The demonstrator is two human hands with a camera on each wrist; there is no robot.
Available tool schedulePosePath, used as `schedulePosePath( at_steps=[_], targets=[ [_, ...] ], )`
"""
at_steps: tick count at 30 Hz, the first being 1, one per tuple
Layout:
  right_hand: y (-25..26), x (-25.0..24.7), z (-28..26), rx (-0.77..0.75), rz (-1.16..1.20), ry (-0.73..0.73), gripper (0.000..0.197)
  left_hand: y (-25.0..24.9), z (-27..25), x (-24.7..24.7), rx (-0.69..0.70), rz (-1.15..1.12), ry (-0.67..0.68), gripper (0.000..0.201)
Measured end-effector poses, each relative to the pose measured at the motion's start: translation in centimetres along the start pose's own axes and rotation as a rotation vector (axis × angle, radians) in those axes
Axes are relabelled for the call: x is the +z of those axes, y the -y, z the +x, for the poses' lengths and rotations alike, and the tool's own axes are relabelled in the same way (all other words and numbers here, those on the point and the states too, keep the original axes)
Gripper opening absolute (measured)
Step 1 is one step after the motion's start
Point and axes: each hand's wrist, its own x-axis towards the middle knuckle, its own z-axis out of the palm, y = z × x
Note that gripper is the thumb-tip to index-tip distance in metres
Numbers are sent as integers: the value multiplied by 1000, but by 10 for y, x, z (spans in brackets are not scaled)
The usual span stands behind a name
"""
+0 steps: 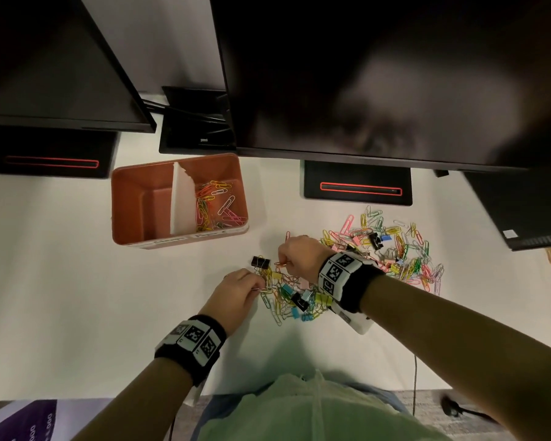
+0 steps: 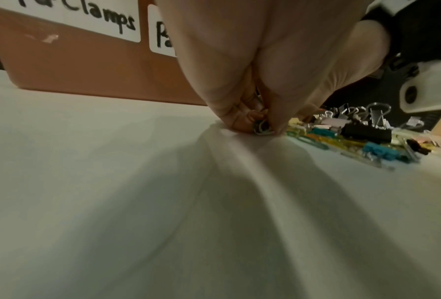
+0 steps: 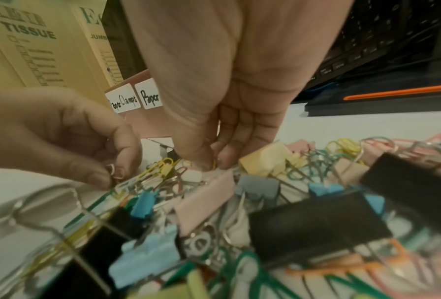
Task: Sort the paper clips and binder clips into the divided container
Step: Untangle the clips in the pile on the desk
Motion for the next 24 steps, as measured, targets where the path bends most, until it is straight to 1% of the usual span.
schedulePosePath(
  at_steps=[2, 3, 5, 6, 10, 12, 13, 15, 16, 17, 19, 20, 22, 24],
  targets=[
    [1, -4, -2, 10, 22, 3, 23, -8, -4, -10, 2, -36, 12, 12],
    [0, -8, -5, 17, 53, -23, 22, -14, -6, -18, 8, -59, 7, 13],
    [2, -23, -12, 10, 112, -126, 20, -30, -8, -40, 20, -99, -48, 12],
    [5, -33, -15, -10, 141, -196, 19, -37, -7, -55, 22, -109, -99, 12],
    [33, -79, -13, -142, 256, -479, 14, -53, 10, -111, 9, -102, -393, 14],
    [51, -95, 4, -175, 284, -552, 15, -54, 24, -130, -64, -71, -482, 19],
    [60, -100, 12, -172, 291, -551, 18, -52, 30, -136, -108, -68, -500, 23],
    [71, -105, 23, -150, 289, -518, 31, -48, 36, -144, -171, -66, -482, 36],
    [72, -104, 23, -146, 293, -512, 37, -46, 36, -145, -172, -36, -467, 42],
    [70, -103, 21, -145, 310, -519, 39, -45, 33, -145, -144, 7, -462, 44],
    [53, -94, 10, -135, 357, -553, 35, -46, 25, -138, -36, 51, -452, 40],
    [41, -85, 5, -108, 356, -553, 32, -46, 19, -131, 10, 46, -411, 37],
    [12, -65, -4, -14, 289, -475, 32, -44, 11, -110, 52, 22, -242, 34],
    [-9, -45, -11, 53, 213, -344, 36, -36, 12, -83, 45, 53, -50, 37]
  ],
)
